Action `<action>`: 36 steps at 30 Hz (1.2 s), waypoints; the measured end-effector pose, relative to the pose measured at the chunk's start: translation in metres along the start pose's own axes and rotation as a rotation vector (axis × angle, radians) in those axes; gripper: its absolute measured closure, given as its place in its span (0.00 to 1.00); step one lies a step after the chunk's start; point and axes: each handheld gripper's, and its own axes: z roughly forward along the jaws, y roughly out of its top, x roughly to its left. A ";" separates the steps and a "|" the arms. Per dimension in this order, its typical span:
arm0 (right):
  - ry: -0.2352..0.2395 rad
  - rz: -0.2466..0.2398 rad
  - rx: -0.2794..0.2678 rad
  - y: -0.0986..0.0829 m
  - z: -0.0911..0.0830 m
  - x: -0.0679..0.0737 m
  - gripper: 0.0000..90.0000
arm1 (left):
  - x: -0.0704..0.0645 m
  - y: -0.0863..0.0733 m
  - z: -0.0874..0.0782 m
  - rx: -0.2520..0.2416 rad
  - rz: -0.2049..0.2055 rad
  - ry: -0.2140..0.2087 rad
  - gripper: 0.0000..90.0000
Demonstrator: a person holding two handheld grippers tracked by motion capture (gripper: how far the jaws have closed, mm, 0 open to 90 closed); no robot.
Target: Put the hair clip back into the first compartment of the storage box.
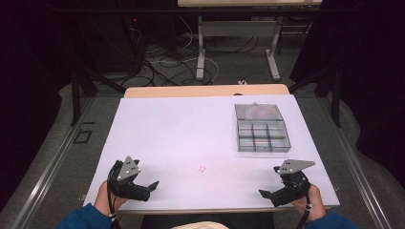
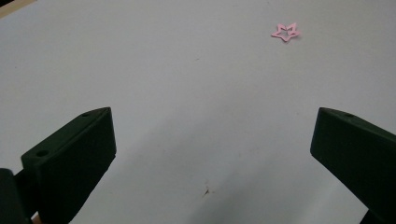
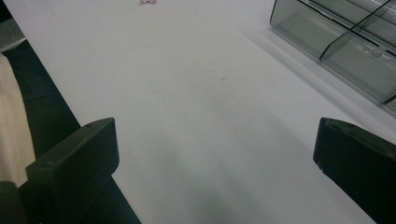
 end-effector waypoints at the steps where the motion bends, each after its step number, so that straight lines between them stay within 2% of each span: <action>1: 0.001 0.001 -0.002 0.000 0.000 0.000 0.00 | 0.000 0.000 -0.001 0.003 0.006 0.005 0.00; 10: -0.008 0.018 0.002 0.004 0.003 0.000 0.00 | 0.000 0.000 0.001 -0.003 0.008 0.008 0.00; 11: 0.009 0.017 0.015 0.006 0.003 -0.001 0.00 | 0.000 0.000 0.001 -0.003 0.008 0.008 0.00; 13: 0.009 0.026 0.001 0.008 0.006 -0.002 0.00 | 0.000 0.001 0.001 -0.002 0.011 0.008 0.00; 18: 0.019 -0.011 -0.007 0.018 0.016 0.000 0.00 | -0.001 0.001 0.002 0.008 0.004 0.002 0.00; 20: 0.026 -0.019 0.003 0.022 0.019 0.001 0.00 | 0.000 0.001 0.001 0.006 0.016 0.006 0.00; 25: 0.033 -0.030 -0.003 0.030 0.028 0.002 0.00 | -0.001 0.001 0.002 0.005 0.002 -0.002 0.00; 36: 0.053 -0.047 0.018 0.047 0.052 0.003 0.00 | 0.000 0.001 0.002 0.007 0.002 -0.005 0.00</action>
